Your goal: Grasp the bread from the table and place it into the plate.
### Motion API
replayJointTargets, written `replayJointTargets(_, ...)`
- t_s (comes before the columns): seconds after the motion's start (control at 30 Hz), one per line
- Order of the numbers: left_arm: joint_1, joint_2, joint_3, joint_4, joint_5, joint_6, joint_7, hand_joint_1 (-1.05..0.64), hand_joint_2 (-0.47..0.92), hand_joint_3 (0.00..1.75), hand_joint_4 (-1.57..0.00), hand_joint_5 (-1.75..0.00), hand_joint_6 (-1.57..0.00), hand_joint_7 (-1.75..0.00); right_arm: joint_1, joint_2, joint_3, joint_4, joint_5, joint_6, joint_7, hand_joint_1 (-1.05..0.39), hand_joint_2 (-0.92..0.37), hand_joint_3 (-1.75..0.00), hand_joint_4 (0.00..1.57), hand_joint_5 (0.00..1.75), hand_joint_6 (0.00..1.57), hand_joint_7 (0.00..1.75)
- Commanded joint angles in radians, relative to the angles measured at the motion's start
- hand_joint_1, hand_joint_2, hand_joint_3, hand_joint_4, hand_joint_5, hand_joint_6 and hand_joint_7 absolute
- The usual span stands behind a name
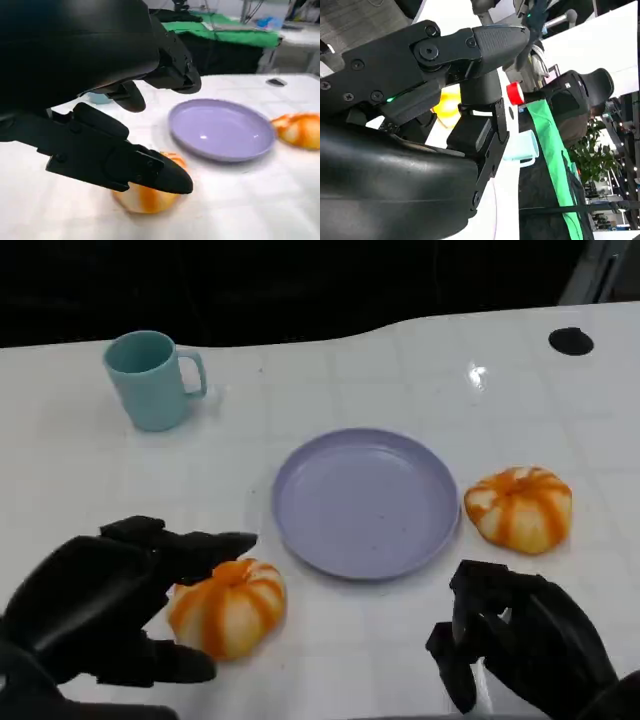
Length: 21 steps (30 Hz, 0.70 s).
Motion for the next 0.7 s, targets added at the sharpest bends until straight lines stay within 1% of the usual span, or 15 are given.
replayJointTargets(0.03,-0.031,0.036,-0.051,-0.001,0.134,0.026,0.034,-0.69,0.91,0.01,-0.34,-0.45,-0.40,-0.01,-0.003,-0.005,-0.004,-0.005,-0.003,-0.006,-0.005,-0.97,-0.92,-0.32,1.20,1.63,1.04,1.49)
replayJointTargets(0.17,-0.066,0.035,-0.107,0.020,0.239,0.073,0.029,-0.69,0.91,0.00,-0.38,-0.31,-0.37,0.00,-0.003,-0.004,-0.005,-0.007,0.003,0.001,-0.005,-0.97,-0.92,-0.31,1.20,1.63,1.03,1.48)
replayJointTargets(0.23,-0.098,0.029,-0.142,0.052,0.281,0.101,0.024,-0.70,0.92,0.00,-0.38,-0.27,-0.35,0.00,-0.003,-0.004,-0.004,-0.006,0.003,0.003,-0.005,-0.97,-0.92,-0.31,1.20,1.63,1.04,1.47)
replayJointTargets(0.57,-0.271,-0.001,-0.287,0.343,0.345,0.159,0.100,-0.70,0.91,0.00,-0.41,-0.24,-0.33,0.00,0.008,-0.004,-0.007,-0.020,0.015,0.004,0.004,-0.97,-0.92,-0.29,1.20,1.63,1.05,1.46)
replayJointTargets(0.7,-0.328,-0.011,-0.339,0.448,0.346,0.189,0.095,-0.68,0.91,0.00,-0.41,-0.22,-0.32,0.00,0.013,-0.006,-0.005,-0.028,0.012,0.005,0.005,-0.97,-0.92,-0.31,1.20,1.63,1.05,1.46)
